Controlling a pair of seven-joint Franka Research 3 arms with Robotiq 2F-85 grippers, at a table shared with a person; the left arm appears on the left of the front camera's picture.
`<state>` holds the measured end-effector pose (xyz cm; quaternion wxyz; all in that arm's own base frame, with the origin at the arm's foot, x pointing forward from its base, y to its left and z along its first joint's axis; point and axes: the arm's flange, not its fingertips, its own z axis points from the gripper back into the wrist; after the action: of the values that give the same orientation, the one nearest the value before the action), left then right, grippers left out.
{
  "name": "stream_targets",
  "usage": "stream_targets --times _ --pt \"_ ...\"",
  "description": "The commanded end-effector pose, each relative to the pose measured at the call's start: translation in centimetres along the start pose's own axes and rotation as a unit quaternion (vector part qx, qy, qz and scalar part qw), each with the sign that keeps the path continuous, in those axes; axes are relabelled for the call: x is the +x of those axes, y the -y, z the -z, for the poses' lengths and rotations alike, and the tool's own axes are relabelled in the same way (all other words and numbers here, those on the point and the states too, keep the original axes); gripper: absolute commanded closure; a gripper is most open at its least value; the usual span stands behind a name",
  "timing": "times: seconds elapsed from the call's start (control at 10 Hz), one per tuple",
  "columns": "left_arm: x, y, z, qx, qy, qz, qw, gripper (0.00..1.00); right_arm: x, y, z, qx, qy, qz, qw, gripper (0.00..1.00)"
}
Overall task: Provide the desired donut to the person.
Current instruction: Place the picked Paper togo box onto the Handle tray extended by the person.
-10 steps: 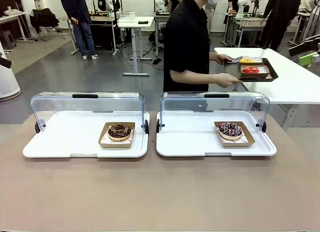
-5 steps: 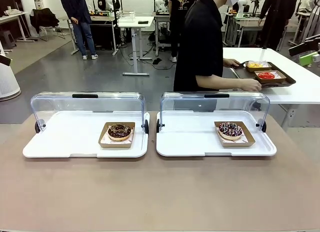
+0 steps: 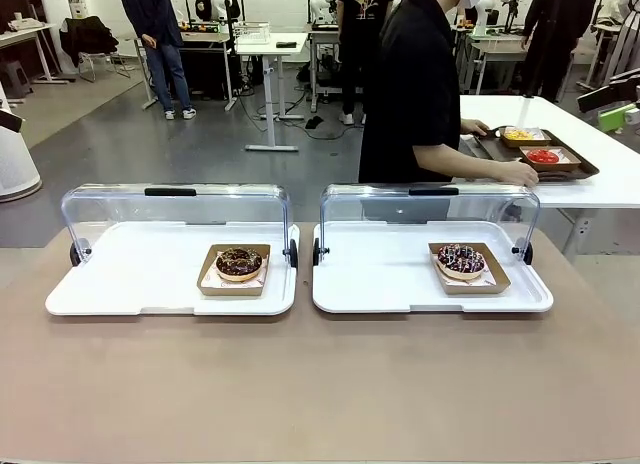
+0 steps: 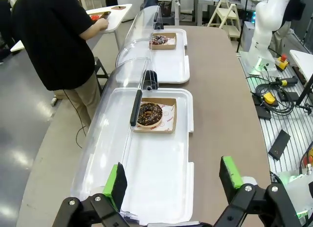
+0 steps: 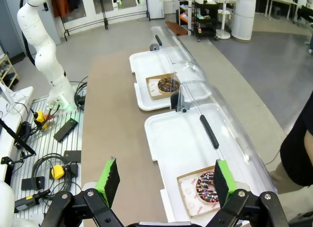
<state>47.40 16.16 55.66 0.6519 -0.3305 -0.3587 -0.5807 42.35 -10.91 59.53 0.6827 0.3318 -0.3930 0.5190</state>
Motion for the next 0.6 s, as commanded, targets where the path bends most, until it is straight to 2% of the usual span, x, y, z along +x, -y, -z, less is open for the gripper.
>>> stream_targets --times 0.0,0.5 --pt "0.14 0.06 -0.07 -0.001 0.001 0.0 1.0 0.01 0.13 -0.13 0.04 0.0 0.003 -0.001 1.0 0.0" --pt "0.14 0.06 -0.07 -0.001 0.001 0.0 1.0 0.01 0.13 -0.13 0.04 0.0 0.003 -0.001 1.0 0.0"
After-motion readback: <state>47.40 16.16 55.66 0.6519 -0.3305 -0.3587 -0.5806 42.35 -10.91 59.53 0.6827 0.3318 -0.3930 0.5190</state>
